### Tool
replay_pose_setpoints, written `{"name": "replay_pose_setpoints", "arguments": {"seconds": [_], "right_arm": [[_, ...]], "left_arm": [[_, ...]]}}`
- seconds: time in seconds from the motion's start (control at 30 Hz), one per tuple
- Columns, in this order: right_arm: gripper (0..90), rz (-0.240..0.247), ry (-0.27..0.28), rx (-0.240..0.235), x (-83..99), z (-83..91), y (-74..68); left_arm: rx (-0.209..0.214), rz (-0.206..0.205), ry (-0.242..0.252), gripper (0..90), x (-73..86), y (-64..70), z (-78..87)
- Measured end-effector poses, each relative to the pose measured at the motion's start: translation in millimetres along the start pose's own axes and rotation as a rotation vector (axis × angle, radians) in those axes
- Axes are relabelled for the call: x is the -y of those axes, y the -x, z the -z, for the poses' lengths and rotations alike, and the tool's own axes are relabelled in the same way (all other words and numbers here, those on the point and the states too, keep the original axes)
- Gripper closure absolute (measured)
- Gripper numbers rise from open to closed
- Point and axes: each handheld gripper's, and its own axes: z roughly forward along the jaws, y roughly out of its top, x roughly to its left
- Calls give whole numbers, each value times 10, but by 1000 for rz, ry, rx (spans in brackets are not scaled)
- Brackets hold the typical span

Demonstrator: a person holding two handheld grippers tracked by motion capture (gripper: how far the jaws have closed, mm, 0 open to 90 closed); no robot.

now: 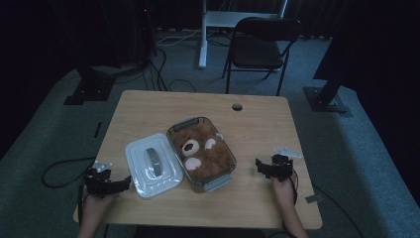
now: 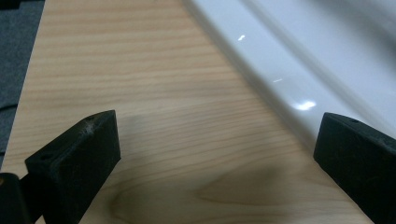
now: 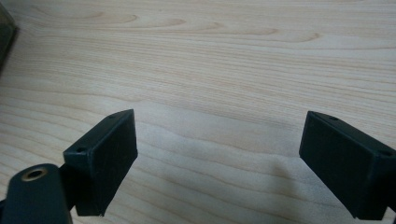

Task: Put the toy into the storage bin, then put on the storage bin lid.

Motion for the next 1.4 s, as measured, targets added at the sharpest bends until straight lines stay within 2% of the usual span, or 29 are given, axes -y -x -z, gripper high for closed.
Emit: {"name": "replay_pose_setpoints", "arguments": {"seconds": [0.07,0.1,0.17,0.23,0.27,0.3,0.37,0.57,0.67,0.73,0.87,1.1,1.23,1.27,1.4], "right_arm": [[108,5,-4,3,-1,-2,-8],[108,7,-6,-1,-3,-4,-15],[108,12,-2,-9,-15,-10,-48],[108,2,9,-21,-16,-9,-61],[108,2,9,-21,-16,-9,-61],[108,6,3,-18,-18,-14,-69],[108,21,-5,-18,-11,-19,-92],[108,16,-13,-11,0,-19,-86],[108,16,-19,-11,2,-21,-87],[108,16,-22,-9,4,-21,-91],[108,16,-25,-12,7,-21,-90],[109,11,-34,-10,11,-24,-89],[109,13,-36,-8,10,-26,-93],[109,11,-34,-10,8,-27,-94],[109,13,-34,-13,7,-25,-97]], "left_arm": [[5,-3,8,10,-23,35,29],[21,-9,23,10,-75,110,81],[79,-6,33,10,-139,203,113],[106,-4,37,10,-198,297,112],[106,-4,37,10,-198,297,112],[123,-18,36,10,-258,392,92],[137,-44,37,10,-314,494,62],[165,-91,15,10,-447,747,-59],[165,-96,5,10,-475,799,-109],[160,-98,-7,10,-517,880,-199],[130,-93,-14,10,-558,944,-310],[121,-52,-20,10,-615,969,-458],[103,-52,-22,11,-624,980,-530],[91,-50,-14,64,-620,979,-542],[62,-42,3,85,-625,969,-571]]}}
